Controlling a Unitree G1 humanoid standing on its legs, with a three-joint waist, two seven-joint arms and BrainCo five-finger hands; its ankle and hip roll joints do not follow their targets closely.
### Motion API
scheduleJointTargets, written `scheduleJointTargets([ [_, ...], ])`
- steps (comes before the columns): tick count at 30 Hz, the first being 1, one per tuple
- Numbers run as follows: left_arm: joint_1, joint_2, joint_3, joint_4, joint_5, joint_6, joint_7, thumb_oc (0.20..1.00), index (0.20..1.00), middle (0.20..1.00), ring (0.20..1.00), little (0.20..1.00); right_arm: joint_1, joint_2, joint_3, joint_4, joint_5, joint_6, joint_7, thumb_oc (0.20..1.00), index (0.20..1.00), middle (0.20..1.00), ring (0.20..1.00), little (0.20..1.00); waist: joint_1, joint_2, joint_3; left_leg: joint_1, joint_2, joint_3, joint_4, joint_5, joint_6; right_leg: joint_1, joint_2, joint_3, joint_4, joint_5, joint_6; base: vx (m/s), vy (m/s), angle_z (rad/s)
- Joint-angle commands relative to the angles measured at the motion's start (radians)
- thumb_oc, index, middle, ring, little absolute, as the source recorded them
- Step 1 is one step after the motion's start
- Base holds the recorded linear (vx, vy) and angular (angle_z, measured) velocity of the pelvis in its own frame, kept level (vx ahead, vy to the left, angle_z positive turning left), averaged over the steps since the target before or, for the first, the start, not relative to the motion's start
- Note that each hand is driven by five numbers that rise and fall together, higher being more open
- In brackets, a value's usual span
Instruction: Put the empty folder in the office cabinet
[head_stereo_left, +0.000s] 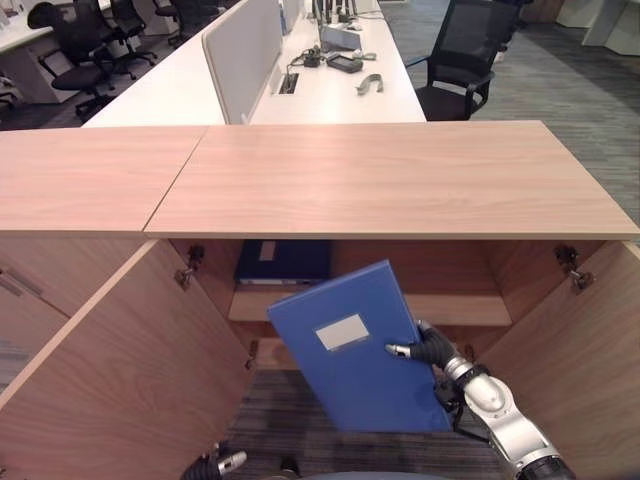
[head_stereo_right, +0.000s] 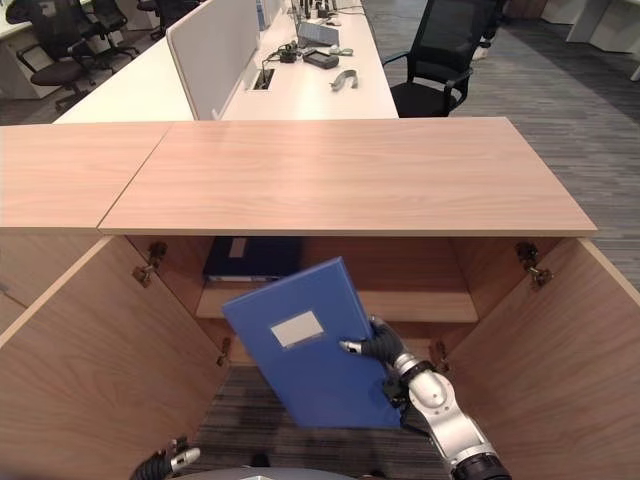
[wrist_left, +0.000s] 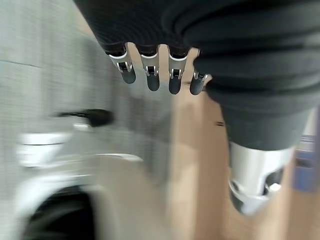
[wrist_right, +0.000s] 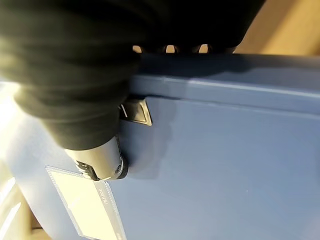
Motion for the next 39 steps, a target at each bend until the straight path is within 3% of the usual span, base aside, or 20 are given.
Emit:
scheduleJointTargets([
  [1,-0.108,0.026,-0.053,0.026,0.164,-0.050,0.061,1.000,1.000,1.000,1.000,1.000,-0.089,0.023,0.035,-0.016,0.032,-0.058,-0.012,0.200,0.200,0.200,0.200,0.200,0.005,0.003,0.025,0.024,-0.004,-0.036,0.012,-0.083,0.017,-0.005,0.029,0.029,0.040,-0.078,0.004,0.00,0.002,0.04],
  [5,-0.102,0.010,-0.109,-0.012,0.202,-0.048,0.086,1.000,1.000,1.000,1.000,1.000,-0.094,0.049,0.067,0.121,0.043,-0.025,-0.021,0.200,0.200,0.200,0.200,0.200,0.012,0.003,0.027,0.020,-0.006,-0.042,0.012,-0.083,0.017,-0.003,0.028,0.020,0.042,-0.081,0.004,0.01,0.002,0.05],
  [7,-0.121,0.006,-0.135,0.007,0.225,-0.042,0.095,1.000,1.000,1.000,1.000,1.000,-0.097,0.089,0.066,0.217,0.127,-0.005,-0.019,0.200,0.200,0.200,0.200,0.200,0.014,0.002,0.028,0.017,-0.006,-0.047,0.012,-0.081,0.016,-0.003,0.027,0.015,0.043,-0.082,0.003,0.02,0.010,0.09],
  [8,-0.132,0.002,-0.161,0.017,0.228,-0.035,0.091,1.000,1.000,1.000,1.000,1.000,-0.112,0.134,0.052,0.312,0.242,0.011,-0.017,0.200,0.200,0.200,0.200,0.200,0.017,0.001,0.030,0.014,-0.007,-0.051,0.012,-0.080,0.016,-0.004,0.027,0.011,0.046,-0.084,0.003,0.02,0.017,0.10],
  [13,-0.130,0.009,-0.198,-0.005,0.226,-0.034,0.086,1.000,1.000,1.000,1.000,1.000,-0.136,0.164,0.015,0.381,0.380,0.024,-0.034,0.200,0.200,0.200,0.200,0.200,0.032,-0.002,0.037,0.007,-0.009,-0.058,0.012,-0.081,0.016,-0.007,0.025,-0.001,0.050,-0.085,0.005,0.02,0.009,0.05],
  [26,-0.120,0.058,-0.270,-0.118,0.183,-0.021,0.078,1.000,1.000,1.000,1.000,1.000,-0.379,0.199,-0.278,0.545,0.885,-0.082,-0.193,0.200,0.200,0.200,0.200,0.200,0.098,0.004,0.076,-0.042,-0.017,-0.097,0.012,-0.077,0.023,-0.044,0.018,-0.037,0.085,-0.103,0.012,0.00,0.010,0.12],
  [39,-0.158,0.127,-0.282,-0.216,0.091,-0.016,0.092,1.000,1.000,1.000,1.000,1.000,-0.620,0.102,-0.489,0.639,1.135,-0.188,-0.300,0.200,0.200,0.200,0.200,0.200,0.161,0.015,0.116,-0.090,-0.044,-0.133,0.029,-0.085,0.048,-0.086,-0.010,-0.054,0.138,-0.115,0.034,0.00,0.055,0.07],
])
